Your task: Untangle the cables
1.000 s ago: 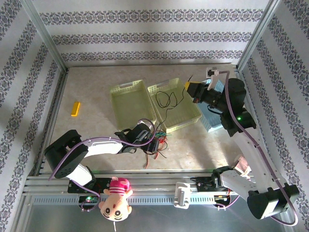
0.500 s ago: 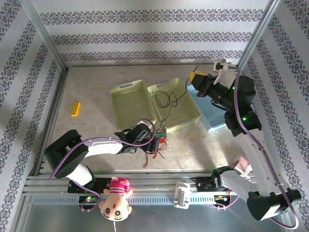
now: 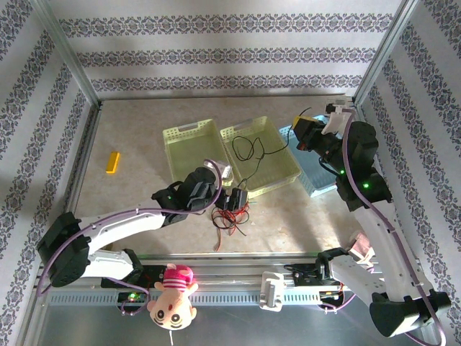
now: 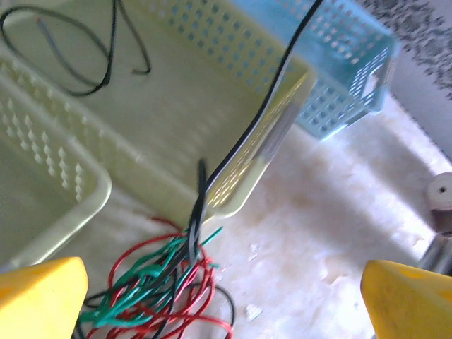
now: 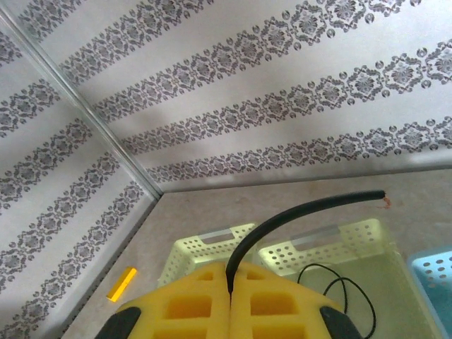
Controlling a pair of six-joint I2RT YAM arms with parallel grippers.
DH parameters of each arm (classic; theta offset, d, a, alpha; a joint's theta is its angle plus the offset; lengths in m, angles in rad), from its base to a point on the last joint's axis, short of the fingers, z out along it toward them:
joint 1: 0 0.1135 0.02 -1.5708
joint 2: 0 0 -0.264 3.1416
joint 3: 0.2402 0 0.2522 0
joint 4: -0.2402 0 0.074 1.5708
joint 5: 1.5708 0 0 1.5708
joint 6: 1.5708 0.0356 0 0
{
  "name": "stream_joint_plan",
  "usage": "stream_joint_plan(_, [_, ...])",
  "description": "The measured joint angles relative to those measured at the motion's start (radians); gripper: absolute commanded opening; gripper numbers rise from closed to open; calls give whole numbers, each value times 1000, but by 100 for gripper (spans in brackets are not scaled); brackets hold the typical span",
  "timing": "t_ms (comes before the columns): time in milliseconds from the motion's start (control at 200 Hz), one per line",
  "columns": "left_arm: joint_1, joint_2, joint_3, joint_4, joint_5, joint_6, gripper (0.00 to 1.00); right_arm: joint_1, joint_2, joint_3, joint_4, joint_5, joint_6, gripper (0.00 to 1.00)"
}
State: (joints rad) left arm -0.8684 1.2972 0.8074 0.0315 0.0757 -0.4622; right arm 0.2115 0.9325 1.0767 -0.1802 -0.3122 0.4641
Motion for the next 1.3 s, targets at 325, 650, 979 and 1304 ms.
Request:
stream_joint_plan(325, [7, 151, 98, -25, 6, 29, 78, 0, 13, 0, -41, -46, -7, 0])
stream_joint_plan(650, [35, 229, 96, 15, -51, 15, 45, 0, 12, 1, -70, -115, -18, 0])
stream_joint_plan(979, [53, 306, 96, 57, -2, 16, 0, -28, 5, 19, -89, -171, -14, 0])
stream_joint_plan(1304, [53, 206, 97, 61, 83, 21, 0, -52, -4, 25, -107, -171, 5, 0])
